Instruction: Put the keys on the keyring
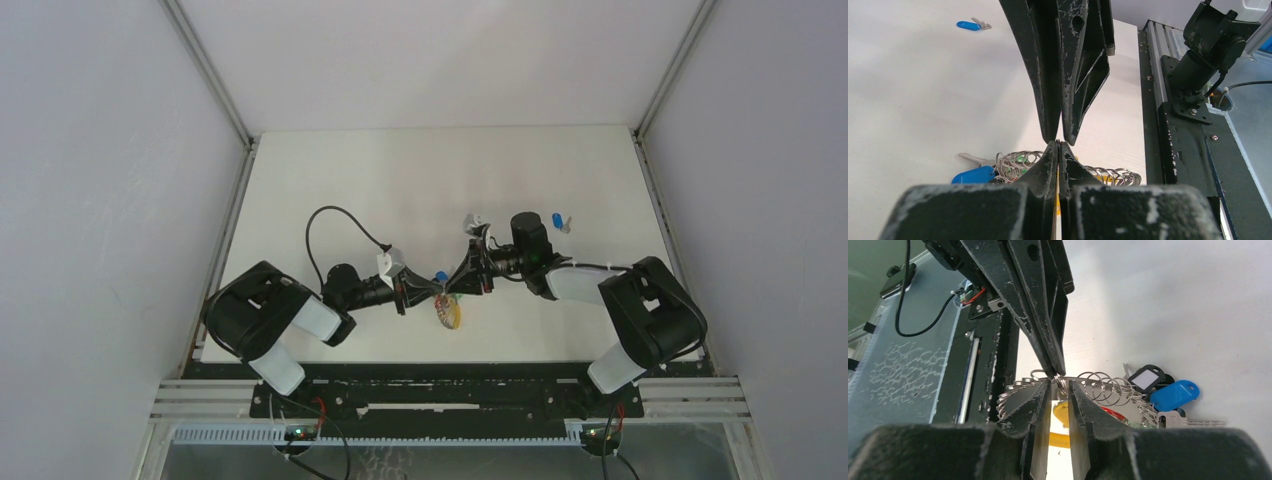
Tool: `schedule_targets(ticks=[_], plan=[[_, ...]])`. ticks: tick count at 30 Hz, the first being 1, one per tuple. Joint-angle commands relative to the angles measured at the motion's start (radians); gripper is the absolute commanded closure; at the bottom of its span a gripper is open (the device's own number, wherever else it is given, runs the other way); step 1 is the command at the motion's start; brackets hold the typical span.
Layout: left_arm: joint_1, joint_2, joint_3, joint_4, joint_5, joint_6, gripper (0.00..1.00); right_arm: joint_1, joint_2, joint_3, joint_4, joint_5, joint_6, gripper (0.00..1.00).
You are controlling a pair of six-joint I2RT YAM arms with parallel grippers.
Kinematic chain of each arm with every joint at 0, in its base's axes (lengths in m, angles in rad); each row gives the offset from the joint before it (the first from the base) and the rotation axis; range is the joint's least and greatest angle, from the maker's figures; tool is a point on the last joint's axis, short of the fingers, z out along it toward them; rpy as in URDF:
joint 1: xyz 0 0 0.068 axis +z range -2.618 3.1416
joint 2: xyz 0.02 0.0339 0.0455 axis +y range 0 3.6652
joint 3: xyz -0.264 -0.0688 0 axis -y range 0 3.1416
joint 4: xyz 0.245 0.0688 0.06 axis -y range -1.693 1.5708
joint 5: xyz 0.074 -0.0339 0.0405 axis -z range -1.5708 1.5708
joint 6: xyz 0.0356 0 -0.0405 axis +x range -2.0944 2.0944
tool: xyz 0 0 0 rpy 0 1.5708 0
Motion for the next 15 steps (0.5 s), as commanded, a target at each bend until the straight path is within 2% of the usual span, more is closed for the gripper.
schedule_targets(ticks=[1,10,13,15], plan=[[-0.007,-0.039,0.045,0.053,-0.004,-0.001,1.00,0.016,-0.021,-0.010,0.047,0.042,-0.040,0.81],[-0.007,-0.043,0.041,0.053,-0.008,-0.002,1.00,0.041,0.017,-0.010,0.051,0.021,-0.057,0.83],[-0.007,-0.044,0.041,0.053,-0.008,-0.004,1.00,0.041,0.020,-0.010,0.061,0.016,-0.054,0.89],[-0.007,-0.044,0.041,0.053,-0.012,-0.004,1.00,0.039,0.016,-0.010,0.051,0.021,-0.058,0.97]])
